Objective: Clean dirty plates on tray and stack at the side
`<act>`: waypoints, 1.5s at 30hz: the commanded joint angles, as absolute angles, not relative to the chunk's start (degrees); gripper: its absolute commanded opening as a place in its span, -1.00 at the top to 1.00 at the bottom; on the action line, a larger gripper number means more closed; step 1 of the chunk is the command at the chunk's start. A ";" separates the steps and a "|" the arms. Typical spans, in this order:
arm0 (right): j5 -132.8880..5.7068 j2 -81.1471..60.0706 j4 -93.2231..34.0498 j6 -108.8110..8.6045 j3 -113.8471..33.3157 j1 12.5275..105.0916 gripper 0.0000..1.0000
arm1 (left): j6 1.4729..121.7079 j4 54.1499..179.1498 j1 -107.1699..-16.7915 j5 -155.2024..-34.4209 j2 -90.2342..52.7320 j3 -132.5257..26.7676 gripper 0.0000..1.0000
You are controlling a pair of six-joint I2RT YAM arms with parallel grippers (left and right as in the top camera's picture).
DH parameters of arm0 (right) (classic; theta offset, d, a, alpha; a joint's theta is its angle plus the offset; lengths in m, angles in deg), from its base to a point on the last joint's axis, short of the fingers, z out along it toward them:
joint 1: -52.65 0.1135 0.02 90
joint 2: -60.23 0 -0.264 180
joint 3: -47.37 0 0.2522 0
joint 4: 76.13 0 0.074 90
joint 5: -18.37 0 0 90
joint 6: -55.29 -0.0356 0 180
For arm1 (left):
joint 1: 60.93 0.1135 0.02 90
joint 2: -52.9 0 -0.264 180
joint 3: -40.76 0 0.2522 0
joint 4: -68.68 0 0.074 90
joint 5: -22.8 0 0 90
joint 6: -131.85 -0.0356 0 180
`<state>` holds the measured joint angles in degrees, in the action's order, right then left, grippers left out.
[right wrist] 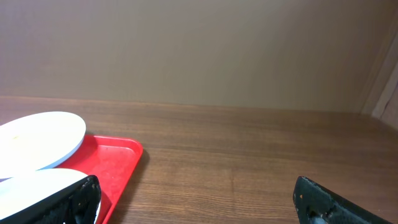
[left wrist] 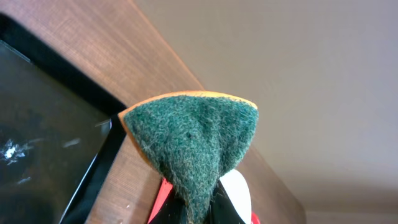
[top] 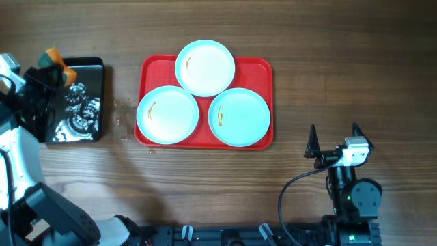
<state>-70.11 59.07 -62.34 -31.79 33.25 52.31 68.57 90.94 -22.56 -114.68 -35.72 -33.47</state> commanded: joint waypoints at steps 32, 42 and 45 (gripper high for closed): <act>-69.02 59.15 -62.49 -31.28 33.32 52.02 -1.00 | 56.55 104.31 -23.33 -90.40 -39.74 -33.64 0.92; -69.02 59.15 -62.49 -31.26 33.32 52.02 -1.00 | 73.69 80.90 -23.26 -127.38 -38.94 -33.64 0.92; -69.02 59.15 -62.49 -31.26 33.32 52.02 -0.99 | 73.34 80.75 -23.26 -127.55 -38.94 -33.64 0.92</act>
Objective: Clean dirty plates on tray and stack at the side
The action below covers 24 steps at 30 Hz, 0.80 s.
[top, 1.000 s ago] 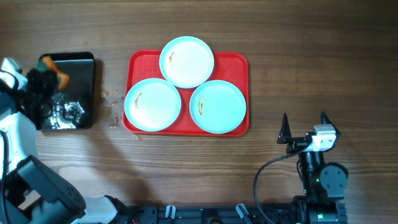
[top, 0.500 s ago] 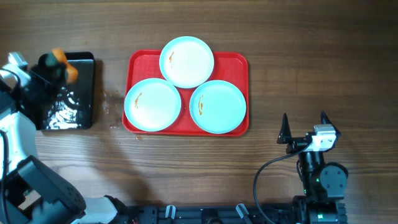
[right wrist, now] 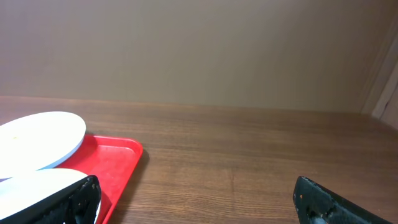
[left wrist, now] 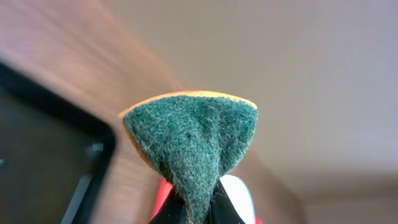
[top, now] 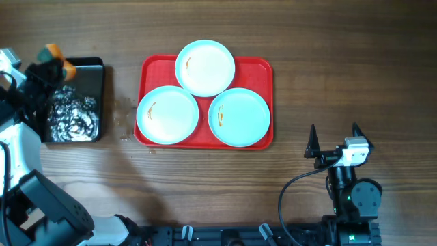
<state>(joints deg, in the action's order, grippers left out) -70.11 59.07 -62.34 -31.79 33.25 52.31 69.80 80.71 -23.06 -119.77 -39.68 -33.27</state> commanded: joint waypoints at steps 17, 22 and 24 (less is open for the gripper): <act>-69.02 59.15 -62.49 -31.26 33.32 52.02 -0.99 | 62.21 93.03 -23.22 -113.94 -39.26 -33.64 0.92; -69.02 59.15 -62.49 -31.26 33.32 52.02 -0.99 | 71.42 82.89 -22.78 -124.03 -37.56 -33.64 0.92; -69.00 59.15 -62.49 -31.28 33.32 52.02 -0.99 | 72.33 81.93 -22.78 -124.41 -36.75 -33.64 0.92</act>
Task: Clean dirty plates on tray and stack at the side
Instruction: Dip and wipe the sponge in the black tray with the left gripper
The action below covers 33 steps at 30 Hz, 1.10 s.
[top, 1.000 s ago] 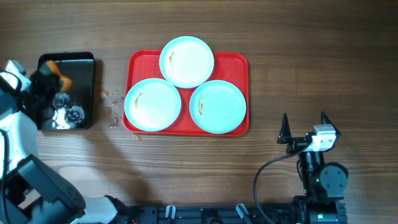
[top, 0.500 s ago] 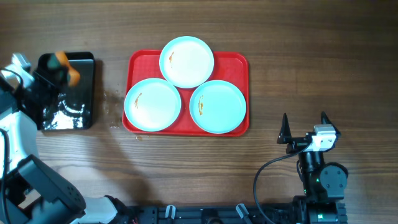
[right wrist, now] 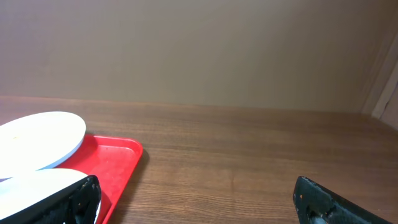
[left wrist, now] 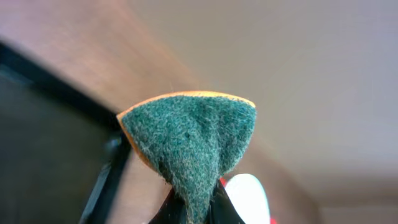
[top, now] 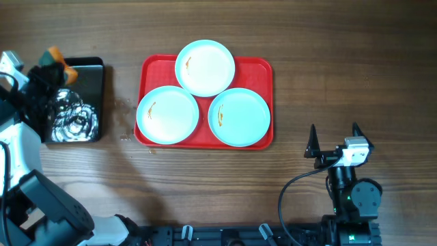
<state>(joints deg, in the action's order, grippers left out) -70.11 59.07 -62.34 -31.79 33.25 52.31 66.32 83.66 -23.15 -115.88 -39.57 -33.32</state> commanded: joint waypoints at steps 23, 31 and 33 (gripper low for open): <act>-69.02 59.15 -62.49 -31.26 33.32 52.02 -0.99 | 71.55 79.94 -22.17 -129.26 -39.18 -33.32 0.92; -69.02 59.15 -62.49 -31.26 33.32 52.02 -0.99 | 69.01 79.66 -21.99 -130.09 -38.72 -33.32 0.75; -69.02 59.15 -62.49 -31.26 33.32 52.02 -0.99 | 58.21 89.21 -21.97 -123.12 -38.72 -33.32 0.72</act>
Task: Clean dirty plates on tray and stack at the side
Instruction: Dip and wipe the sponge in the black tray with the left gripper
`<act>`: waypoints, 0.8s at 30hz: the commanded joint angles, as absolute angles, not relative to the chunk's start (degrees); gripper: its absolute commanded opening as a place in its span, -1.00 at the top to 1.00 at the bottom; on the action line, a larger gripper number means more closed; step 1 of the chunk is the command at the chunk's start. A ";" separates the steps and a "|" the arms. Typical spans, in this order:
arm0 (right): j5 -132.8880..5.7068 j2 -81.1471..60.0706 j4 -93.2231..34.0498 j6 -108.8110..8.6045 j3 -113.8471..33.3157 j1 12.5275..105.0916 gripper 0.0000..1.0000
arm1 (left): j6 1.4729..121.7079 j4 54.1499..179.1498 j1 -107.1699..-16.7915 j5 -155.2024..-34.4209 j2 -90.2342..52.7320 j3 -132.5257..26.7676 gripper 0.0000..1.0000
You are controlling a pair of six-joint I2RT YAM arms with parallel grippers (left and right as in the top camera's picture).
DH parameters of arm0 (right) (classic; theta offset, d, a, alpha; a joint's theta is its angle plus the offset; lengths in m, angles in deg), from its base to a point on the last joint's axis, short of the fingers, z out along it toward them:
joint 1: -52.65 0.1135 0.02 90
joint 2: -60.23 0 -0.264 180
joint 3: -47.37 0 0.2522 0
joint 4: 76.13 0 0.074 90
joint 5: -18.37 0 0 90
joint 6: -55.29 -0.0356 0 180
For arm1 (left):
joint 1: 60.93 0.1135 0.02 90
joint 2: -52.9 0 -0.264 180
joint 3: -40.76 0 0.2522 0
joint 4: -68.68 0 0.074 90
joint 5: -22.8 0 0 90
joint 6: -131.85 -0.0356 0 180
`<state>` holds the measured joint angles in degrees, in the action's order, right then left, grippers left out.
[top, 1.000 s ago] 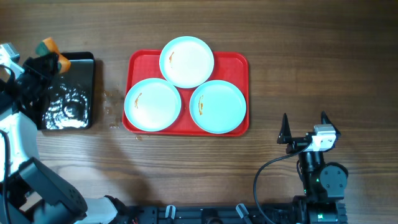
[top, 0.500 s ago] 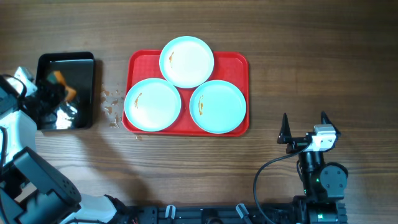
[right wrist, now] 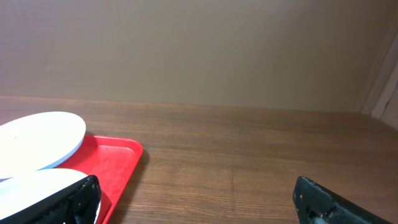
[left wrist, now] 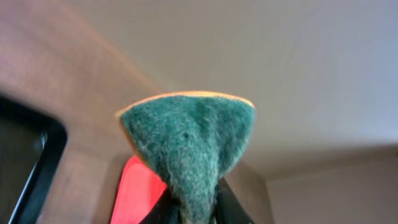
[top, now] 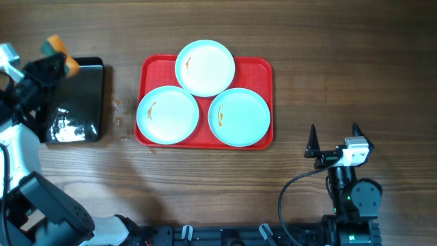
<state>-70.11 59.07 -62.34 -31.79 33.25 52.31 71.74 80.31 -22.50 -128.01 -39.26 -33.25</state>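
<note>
Three pale blue plates lie on the red tray (top: 263,67): one at the back (top: 205,67), one front left (top: 167,114), one front right (top: 239,117), each with a small orange smear. My left gripper (top: 57,55) is shut on a green-and-orange sponge (left wrist: 186,140) and sits at the back corner of the black water basin (top: 72,106), left of the tray. In the left wrist view the sponge fills the middle, with the tray's corner (left wrist: 134,190) behind it. My right gripper (top: 333,140) stands open on the table, right of the tray.
Water drops (top: 123,113) spot the wood between the basin and the tray. The right arm's base and cable (top: 348,195) sit at the front right edge. Bare wooden table (top: 341,61) lies to the right of the tray.
My left gripper with the sponge has shifted slightly back and tilted up from the basin; the water there has gone from rippled to calmer. The right arm has not moved.
My left gripper held the sponge at the basin's back edge throughout, shifting a little over the water, whose ripples changed each time. Now the sponge is raised off the basin, pointing toward the tray. Plates, tray and right gripper stayed as they were.
</note>
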 commanded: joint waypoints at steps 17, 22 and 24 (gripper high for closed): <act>-69.02 59.15 -62.49 -31.26 33.32 52.02 -0.99 | 81.23 72.36 -22.34 -134.53 -39.24 -32.97 0.92; -69.02 59.15 -62.49 -31.28 33.32 52.02 -0.99 | 83.50 68.07 -22.45 -135.25 -39.31 -32.95 0.92; -69.02 59.15 -62.49 -31.26 33.32 52.02 -0.99 | 68.03 76.88 -22.32 -132.78 -39.35 -32.95 0.92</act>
